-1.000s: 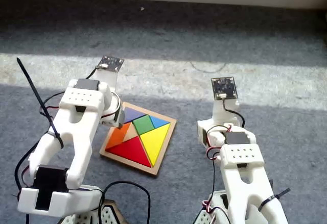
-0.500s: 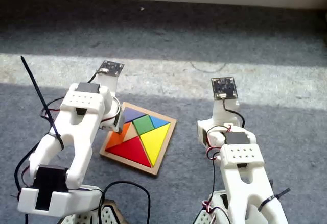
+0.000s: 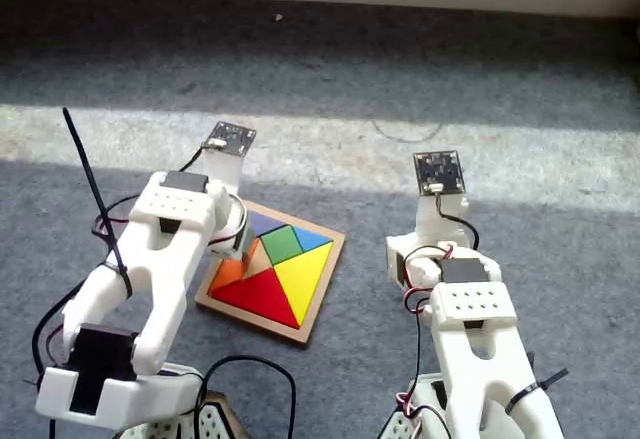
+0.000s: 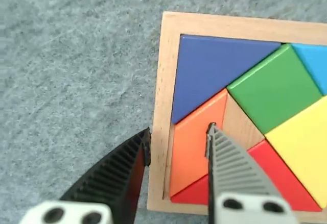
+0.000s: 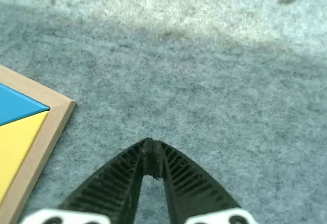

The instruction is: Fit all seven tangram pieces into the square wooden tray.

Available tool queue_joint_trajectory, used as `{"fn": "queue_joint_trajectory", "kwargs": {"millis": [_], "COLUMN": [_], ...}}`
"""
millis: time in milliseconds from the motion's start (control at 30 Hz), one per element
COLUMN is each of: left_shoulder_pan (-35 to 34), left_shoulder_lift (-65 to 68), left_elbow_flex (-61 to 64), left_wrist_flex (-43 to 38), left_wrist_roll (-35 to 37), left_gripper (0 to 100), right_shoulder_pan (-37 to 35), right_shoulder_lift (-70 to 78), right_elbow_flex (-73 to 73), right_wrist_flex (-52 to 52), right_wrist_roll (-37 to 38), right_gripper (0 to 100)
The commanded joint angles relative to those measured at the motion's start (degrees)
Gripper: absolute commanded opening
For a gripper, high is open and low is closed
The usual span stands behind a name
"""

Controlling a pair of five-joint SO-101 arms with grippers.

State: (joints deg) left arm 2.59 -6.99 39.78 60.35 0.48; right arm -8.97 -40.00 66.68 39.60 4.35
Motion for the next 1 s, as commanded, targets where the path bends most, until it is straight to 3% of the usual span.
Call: {"fn": "queue_joint_trajectory", "kwargs": {"millis": [0, 333, 500, 700, 967], "left_shoulder_pan": [1.2, -1.5, -1.2, -1.5, -1.4], "left_shoulder_lift": [-2.4, -2.7, -10.5, -22.8, -36.4], "left_elbow_flex": [0.0, -3.9, -0.7, 10.0, 20.6], "left_wrist_flex": [-0.4, 3.1, 2.5, -5.5, -12.2], "left_wrist_roll": [0.6, 0.7, 0.4, 0.6, 0.7], "left_gripper": [19, 19, 7, 6, 1], "right_shoulder_pan": [0.6, 0.6, 0.7, 0.7, 0.5], "right_shoulder_lift": [0.0, -0.6, -2.2, -15.5, -35.2], "right_elbow_flex": [-0.5, -0.4, -0.4, -0.1, 8.1], "right_wrist_flex": [-0.9, -0.6, -0.4, 7.5, 8.4], "right_wrist_roll": [0.6, 0.6, 0.5, 0.3, 0.2], "right_gripper": [0.9, 0.9, 0.6, 0.5, 0.5]}}
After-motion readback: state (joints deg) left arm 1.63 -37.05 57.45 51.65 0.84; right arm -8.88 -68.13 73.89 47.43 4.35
